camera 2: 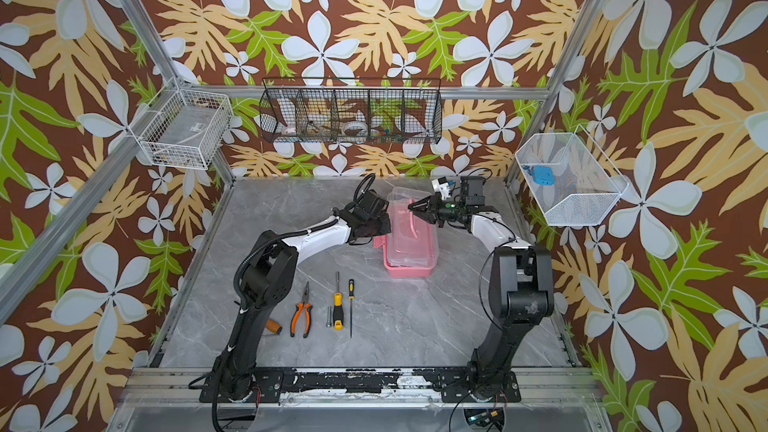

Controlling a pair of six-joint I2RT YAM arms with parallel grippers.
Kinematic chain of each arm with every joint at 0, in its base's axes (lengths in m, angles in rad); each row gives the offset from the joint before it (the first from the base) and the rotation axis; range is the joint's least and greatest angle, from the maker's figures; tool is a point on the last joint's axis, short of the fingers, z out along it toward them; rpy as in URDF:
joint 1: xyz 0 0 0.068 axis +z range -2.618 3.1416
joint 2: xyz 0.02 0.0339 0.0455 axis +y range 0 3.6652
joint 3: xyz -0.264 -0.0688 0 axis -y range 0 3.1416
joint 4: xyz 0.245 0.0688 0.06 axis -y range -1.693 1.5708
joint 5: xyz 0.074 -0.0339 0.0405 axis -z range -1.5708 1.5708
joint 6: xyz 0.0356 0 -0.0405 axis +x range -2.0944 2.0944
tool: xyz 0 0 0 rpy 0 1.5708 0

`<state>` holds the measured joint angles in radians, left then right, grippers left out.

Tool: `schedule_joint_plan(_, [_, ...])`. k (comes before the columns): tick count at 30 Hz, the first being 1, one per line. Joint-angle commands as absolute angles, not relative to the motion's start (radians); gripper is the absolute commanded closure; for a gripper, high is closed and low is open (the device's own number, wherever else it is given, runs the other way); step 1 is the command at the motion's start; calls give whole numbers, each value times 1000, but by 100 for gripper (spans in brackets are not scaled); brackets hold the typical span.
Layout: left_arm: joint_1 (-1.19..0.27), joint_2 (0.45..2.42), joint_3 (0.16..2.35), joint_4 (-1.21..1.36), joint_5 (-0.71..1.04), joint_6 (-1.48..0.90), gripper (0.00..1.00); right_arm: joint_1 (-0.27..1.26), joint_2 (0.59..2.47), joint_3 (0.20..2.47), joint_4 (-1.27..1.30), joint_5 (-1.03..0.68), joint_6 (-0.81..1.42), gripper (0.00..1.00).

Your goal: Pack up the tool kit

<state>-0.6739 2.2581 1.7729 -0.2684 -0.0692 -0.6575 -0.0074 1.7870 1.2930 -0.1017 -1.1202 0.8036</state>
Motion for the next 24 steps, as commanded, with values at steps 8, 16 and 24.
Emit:
schedule_joint_plan(8, [-663,2264,1726,-437,-177,-603,89,-137,1677,1185,-36,-1139,804,84])
schedule_joint_plan(16, [-657,2235,1702,-437,-182,-603,89,-65,1689,1416,-505,-787,408,74])
schedule_joint_plan(24, [-657,2221,1699,-453,-183,-600,89,139,1719,1631,-676,-386,272,38])
